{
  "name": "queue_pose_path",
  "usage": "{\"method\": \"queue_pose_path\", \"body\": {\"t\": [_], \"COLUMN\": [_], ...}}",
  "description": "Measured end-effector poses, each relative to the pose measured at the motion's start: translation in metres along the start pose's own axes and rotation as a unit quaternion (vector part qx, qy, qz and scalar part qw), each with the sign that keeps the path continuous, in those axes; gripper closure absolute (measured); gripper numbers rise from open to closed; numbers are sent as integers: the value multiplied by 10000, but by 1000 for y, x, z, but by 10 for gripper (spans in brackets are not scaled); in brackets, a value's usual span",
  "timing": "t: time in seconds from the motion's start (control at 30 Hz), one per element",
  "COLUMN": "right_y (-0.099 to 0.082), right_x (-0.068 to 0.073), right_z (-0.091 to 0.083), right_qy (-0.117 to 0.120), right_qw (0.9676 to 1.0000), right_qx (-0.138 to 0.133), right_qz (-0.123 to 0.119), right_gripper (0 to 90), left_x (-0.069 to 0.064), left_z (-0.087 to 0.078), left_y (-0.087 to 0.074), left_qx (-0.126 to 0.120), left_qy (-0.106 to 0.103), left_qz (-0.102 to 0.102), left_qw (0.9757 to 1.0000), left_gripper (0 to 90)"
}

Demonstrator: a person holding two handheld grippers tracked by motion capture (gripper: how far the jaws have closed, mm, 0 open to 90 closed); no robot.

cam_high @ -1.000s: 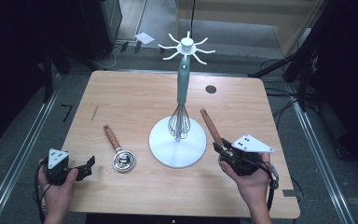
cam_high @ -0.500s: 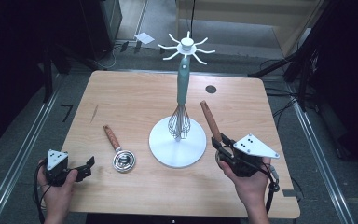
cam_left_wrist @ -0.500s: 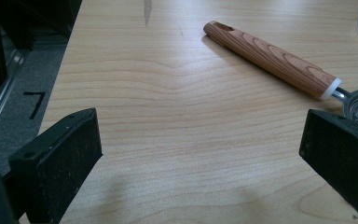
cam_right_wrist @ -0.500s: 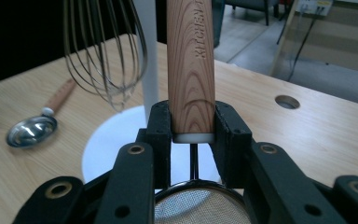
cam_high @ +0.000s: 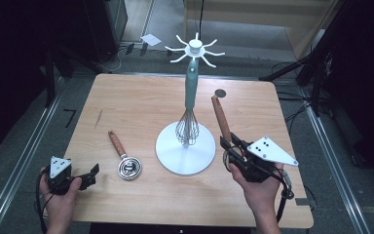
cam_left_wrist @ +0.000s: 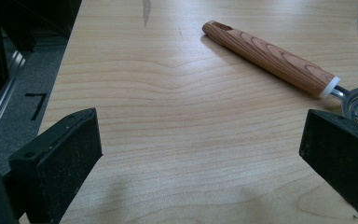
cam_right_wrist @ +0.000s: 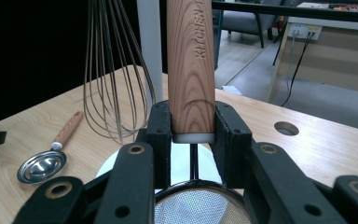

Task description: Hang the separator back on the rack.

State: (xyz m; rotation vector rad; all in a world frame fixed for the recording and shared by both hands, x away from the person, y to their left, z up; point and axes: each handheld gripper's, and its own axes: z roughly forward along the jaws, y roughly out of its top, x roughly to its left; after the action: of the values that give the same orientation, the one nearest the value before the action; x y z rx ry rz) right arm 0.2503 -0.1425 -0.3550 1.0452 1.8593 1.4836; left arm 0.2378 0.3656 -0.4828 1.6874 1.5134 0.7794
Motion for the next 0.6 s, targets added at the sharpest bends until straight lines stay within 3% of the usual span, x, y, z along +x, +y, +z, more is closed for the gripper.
{"method": "queue_pose_path", "body": {"t": [0.6], "right_y": [23], "right_x": [6], "right_z": [-3], "right_qy": [131], "right_qw": [9993], "right_qx": [-342], "right_qz": [-42], "right_gripper": [719], "left_x": [0], "left_z": [0], "left_y": [0], "left_qx": [10], "left_qy": [1], "left_qz": [17], "left_qw": [10000], "left_gripper": [0]}}
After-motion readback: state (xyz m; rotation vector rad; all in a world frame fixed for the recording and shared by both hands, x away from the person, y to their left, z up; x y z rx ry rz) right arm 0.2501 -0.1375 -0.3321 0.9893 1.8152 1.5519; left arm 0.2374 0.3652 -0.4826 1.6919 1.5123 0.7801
